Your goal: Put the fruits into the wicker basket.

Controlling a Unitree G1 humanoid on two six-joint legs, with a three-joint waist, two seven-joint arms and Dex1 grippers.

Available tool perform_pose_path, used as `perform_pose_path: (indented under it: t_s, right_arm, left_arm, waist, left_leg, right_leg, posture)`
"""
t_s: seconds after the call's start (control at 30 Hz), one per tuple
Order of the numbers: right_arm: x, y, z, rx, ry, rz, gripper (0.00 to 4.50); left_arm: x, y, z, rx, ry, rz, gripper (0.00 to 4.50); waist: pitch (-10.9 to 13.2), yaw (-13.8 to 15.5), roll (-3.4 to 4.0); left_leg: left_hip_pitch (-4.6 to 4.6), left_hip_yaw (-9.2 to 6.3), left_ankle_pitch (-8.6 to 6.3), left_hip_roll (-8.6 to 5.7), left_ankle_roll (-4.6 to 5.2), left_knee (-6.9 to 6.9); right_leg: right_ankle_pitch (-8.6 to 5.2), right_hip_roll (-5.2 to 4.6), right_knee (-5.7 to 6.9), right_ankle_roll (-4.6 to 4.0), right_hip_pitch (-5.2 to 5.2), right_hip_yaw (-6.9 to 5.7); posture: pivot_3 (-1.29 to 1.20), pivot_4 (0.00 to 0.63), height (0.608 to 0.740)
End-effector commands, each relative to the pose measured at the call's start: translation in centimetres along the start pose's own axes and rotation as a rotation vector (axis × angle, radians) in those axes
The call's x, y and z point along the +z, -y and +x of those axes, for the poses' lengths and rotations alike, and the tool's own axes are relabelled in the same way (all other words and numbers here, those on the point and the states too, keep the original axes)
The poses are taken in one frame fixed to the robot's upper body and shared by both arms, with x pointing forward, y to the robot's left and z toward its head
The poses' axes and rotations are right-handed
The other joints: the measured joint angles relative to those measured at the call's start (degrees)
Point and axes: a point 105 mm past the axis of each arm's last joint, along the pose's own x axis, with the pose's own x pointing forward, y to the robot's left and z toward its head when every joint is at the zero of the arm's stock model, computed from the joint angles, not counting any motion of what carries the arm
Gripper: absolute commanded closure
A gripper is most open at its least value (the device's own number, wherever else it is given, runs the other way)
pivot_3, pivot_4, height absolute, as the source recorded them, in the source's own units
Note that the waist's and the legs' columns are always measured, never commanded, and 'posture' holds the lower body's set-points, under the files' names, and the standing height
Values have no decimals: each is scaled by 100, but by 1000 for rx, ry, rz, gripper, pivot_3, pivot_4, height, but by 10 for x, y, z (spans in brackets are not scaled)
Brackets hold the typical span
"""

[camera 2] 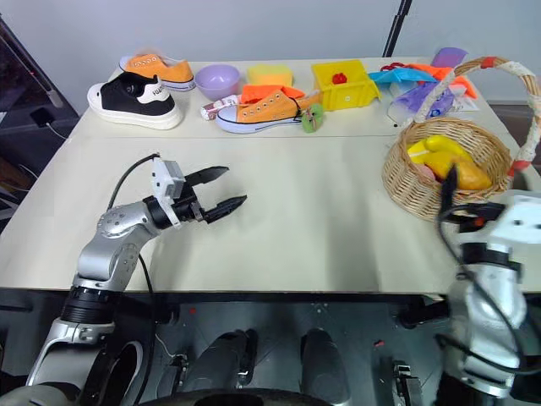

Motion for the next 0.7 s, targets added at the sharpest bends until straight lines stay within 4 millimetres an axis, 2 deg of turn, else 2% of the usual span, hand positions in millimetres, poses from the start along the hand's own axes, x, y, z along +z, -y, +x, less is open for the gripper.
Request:
perform_pose_path:
  t_s: [0.03, 0.07, 0.13, 0.2, 0.23, 0.3, 0.37, 0.47, 0.53, 0.7]
  right_arm:
    - [3, -44, 7, 192, 29, 29, 65]
    - [-9, -61, 12, 278, -13, 94, 65]
    - [-17, -95, 16, 485, -44, 157, 65]
    - [-25, -124, 10, 737, -99, 191, 65]
    - [-29, -131, 6, 827, -120, 191, 65]
    - [-36, -139, 3, 947, -162, 197, 65]
    - [-46, -149, 6, 1040, -189, 187, 65]
    - [-49, -158, 15, 1092, -174, 184, 65]
    - [-49, -162, 18, 1127, -163, 170, 65]
    - [-53, -166, 17, 1180, -160, 150, 65]
  left_arm:
    - [9, -20, -12, 120, 32, 6, 150]
    - [8, -28, -17, 177, 27, 10, 150]
    - [2, -45, -30, 303, 1, -1, 150]
    - [3, -63, -52, 440, 8, 8, 150]
    - [4, -69, -61, 491, 17, 16, 150]
    - [10, -81, -78, 598, 49, 53, 150]
    - [14, -99, -110, 754, 57, 98, 150]
    - [15, -109, -137, 887, 43, 140, 150]
    - [13, -109, -146, 931, 44, 126, 150]
    - [9, -100, -148, 924, 13, 178, 150]
  waist:
    - [1, 10, -1]
    - [0, 20, -2]
    - [0, 16, -3]
    - [0, 14, -3]
    - [0, 18, -3]
    - [2, 26, -7]
    - [4, 41, -12]
    - [4, 33, -14]
    - [3, 48, -14]
    - [-2, 67, -23]
  left_leg:
    - [1, 0, 0, 0, 0, 1]
    - [1, -1, 0, 0, 0, 2]
    - [2, -1, 0, -1, 0, 3]
    - [5, 0, 0, 0, 0, 0]
    - [5, -2, 0, 0, 0, -3]
    - [3, -6, 0, 1, 1, -6]
    - [-3, -15, -1, 0, 1, -4]
    - [-2, -13, -1, -1, 0, 0]
    - [-1, -13, -1, -2, 0, 0]
    - [-6, -18, -1, -4, -1, 0]
  right_leg:
    - [0, 0, 0, 0, 2, 1]
    - [0, 0, -1, 0, 2, -1]
    - [0, 0, -2, 0, 5, -1]
    - [0, 1, -2, 0, 5, -1]
    - [0, 1, -1, 0, 5, -3]
    - [-1, 1, -3, 1, 4, -8]
    - [-1, 1, -5, 1, 4, -16]
    - [1, 0, -4, 0, 5, -15]
    - [1, -1, -4, 0, 4, -15]
    - [1, -4, -6, 0, 4, -19]
  posture:
    - [0, 150, 740]
    - [0, 150, 740]
    - [0, 150, 740]
    - [0, 150, 740]
    - [0, 150, 740]
    - [0, 150, 740]
    - [0, 150, 740]
    - [0, 150, 740]
    - [0, 150, 740]
    - [0, 150, 740]
